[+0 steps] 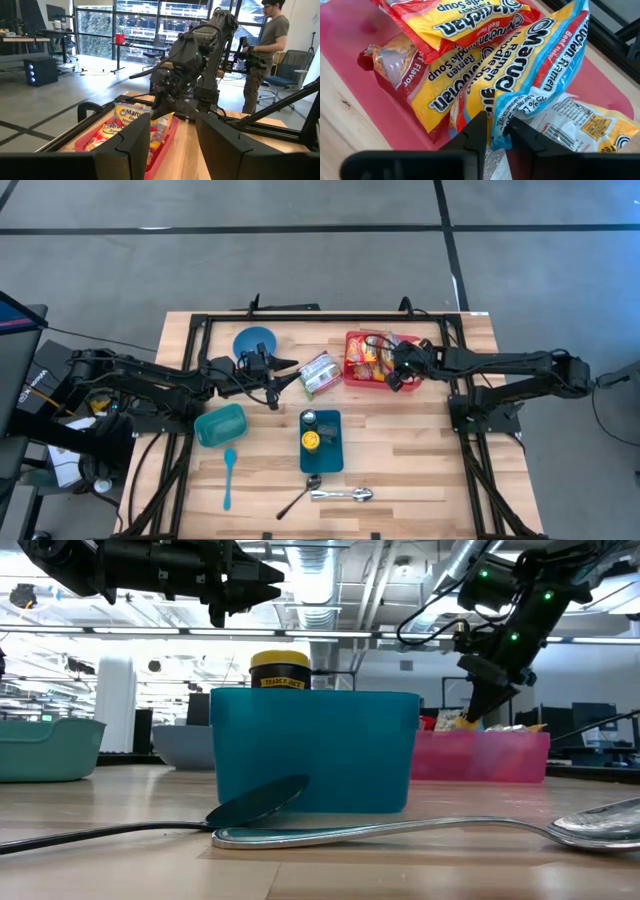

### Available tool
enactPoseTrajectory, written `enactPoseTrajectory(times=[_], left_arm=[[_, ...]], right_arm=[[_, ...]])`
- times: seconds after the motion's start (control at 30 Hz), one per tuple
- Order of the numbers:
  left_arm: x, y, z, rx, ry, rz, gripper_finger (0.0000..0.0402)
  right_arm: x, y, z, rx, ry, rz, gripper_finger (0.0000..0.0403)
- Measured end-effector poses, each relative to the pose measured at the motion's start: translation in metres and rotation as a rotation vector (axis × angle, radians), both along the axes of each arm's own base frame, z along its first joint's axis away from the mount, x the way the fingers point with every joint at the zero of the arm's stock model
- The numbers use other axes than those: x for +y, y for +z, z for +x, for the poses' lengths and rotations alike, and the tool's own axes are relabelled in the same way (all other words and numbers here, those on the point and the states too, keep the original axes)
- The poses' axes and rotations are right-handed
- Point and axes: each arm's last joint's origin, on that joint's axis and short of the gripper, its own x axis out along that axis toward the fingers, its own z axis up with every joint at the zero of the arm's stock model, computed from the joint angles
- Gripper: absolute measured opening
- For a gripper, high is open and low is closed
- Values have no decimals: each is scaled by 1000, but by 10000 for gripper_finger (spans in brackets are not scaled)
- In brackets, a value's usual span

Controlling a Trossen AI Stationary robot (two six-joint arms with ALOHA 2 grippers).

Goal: Pick & Place Food Item
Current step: Put the light blue noodle pack into the red bin

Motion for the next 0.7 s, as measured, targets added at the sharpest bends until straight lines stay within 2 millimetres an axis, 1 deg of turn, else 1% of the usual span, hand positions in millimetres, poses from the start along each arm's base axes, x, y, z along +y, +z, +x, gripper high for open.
enactPoseTrajectory(times=[0.47, 0.7], left_arm=[[0, 0, 0, 1, 0, 5, 155], [0, -6, 0, 84, 19, 82, 155]], right_arm=[[0, 0, -1, 25, 20, -4, 150], [0, 0, -1, 30, 32, -5, 177]])
